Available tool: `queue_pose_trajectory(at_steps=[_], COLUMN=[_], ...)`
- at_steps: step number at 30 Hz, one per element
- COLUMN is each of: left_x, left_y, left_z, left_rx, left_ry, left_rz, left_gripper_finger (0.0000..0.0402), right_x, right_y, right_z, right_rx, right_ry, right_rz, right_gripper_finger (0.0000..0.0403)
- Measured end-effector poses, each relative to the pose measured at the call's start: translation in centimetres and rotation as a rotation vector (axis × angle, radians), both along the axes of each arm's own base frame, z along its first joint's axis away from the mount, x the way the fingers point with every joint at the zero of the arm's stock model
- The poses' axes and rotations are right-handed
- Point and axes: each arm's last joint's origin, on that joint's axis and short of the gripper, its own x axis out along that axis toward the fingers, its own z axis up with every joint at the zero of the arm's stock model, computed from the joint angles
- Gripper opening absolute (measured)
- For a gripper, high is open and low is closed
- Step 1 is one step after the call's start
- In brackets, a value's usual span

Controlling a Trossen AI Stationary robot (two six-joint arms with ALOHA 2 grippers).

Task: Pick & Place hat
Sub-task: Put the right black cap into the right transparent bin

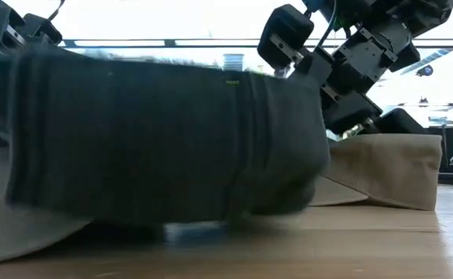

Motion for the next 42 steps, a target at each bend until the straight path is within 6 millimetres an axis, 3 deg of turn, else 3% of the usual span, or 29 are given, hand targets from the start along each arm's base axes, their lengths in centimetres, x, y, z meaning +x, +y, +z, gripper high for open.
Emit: queue_pose_trajectory(at_steps=[2,6,11,18,21,24,26,30,35,42], left_x=[0.0,0.0,0.0,0.0,0.0,0.0,0.0,0.0,0.0,0.0], left_y=[0.0,0.0,0.0,0.0,0.0,0.0,0.0,0.0,0.0,0.0], left_z=[0.0,0.0,0.0,0.0,0.0,0.0,0.0,0.0,0.0,0.0], left_rx=[0.000,0.000,0.000,0.000,0.000,0.000,0.000,0.000,0.000,0.000], left_ry=[0.000,0.000,0.000,0.001,0.003,0.003,0.003,0.004,0.005,0.005], left_rz=[0.000,0.000,0.000,0.000,0.000,0.000,0.000,0.000,0.000,0.000], left_gripper_finger=[0.0104,0.0104,0.0104,0.0104,0.0104,0.0104,0.0104,0.0104,0.0104,0.0104], right_x=[-0.1,-0.5,-1.7,-5.8,-7.9,-9.4,-9.9,-10.4,-9.1,-4.9], right_y=[0.0,0.1,-0.4,-3.2,-4.4,-5.2,-5.6,-6.3,-7.6,-10.3], right_z=[0.5,2.6,7.5,15.6,19.2,21.3,21.8,21.4,18.7,13.6], right_rx=[-0.013,-0.023,-0.223,-0.802,-1.098,-1.322,-1.401,-1.401,-1.367,-1.133], right_ry=[-0.023,-0.100,-0.353,-0.465,-0.394,-0.245,-0.139,0.034,0.259,0.488], right_rz=[0.011,0.037,0.119,-0.242,-0.399,-0.468,-0.484,-0.543,-0.594,-0.493], right_gripper_finger=[0.0020,0.0015,0.0015,0.0014,0.0014,0.0014,0.0014,0.0013,0.0013,0.0013])
